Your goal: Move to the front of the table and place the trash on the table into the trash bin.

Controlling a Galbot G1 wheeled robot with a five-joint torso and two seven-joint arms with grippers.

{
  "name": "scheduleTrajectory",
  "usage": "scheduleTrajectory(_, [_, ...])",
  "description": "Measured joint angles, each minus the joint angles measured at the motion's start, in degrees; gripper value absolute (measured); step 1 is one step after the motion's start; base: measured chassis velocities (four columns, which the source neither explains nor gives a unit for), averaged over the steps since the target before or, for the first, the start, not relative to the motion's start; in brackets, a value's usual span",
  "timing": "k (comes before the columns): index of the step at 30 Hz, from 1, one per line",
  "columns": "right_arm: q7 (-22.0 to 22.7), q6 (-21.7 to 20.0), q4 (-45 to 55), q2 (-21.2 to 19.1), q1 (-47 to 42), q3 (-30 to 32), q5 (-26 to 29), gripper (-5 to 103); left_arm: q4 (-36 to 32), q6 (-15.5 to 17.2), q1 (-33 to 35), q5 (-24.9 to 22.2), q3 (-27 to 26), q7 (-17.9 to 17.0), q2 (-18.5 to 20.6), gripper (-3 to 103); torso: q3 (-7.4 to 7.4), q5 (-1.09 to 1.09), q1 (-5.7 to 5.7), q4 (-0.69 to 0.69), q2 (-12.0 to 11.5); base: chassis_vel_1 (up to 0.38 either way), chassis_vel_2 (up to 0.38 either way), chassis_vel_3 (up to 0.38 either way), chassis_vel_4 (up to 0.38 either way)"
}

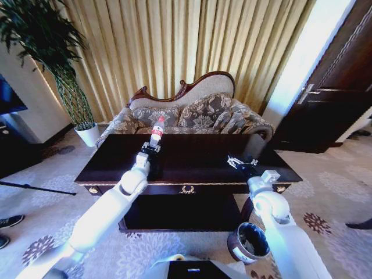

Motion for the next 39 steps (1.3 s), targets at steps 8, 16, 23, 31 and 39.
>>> scheduleTrajectory(8, [0.3,-0.7,1.2,-1.8,4.4,-4.0,17.6,100,2.3,-15.7,-5.8,12.5,3.5,6.3,4.7,39,0.0,0.01,0.0,0.01,0.0,0.0,0.0,0.0,0.0])
scheduleTrajectory(16, [-0.2,0.3,1.8,-2.0,9.0,-8.5,25.1,100,1.6,-20.1,-10.4,19.3,10.0,7.9,4.7,39,0.0,0.01,0.0,-0.01,0.0,0.0,0.0,0.0,0.0])
scheduleTrajectory(23, [-2.3,2.1,2.3,-0.8,12.4,-10.3,28.7,100,-0.1,-19.6,-11.0,20.1,12.3,9.8,3.5,39,0.0,0.01,0.0,0.0,0.0,0.0,0.0,0.0,0.0])
scheduleTrajectory(31, [-2.8,2.5,0.9,-0.3,14.7,-11.7,26.1,100,-1.5,-18.0,-12.5,20.5,14.4,10.3,2.3,39,0.0,0.02,0.0,0.0,0.0,0.0,0.0,0.0,0.0])
scheduleTrajectory(39, [-3.1,2.9,0.8,0.0,14.8,-11.4,25.3,100,-3.7,-16.7,-12.4,20.7,16.0,10.8,2.3,39,0.0,0.02,0.0,0.0,0.0,0.0,0.0,0.0,0.0])
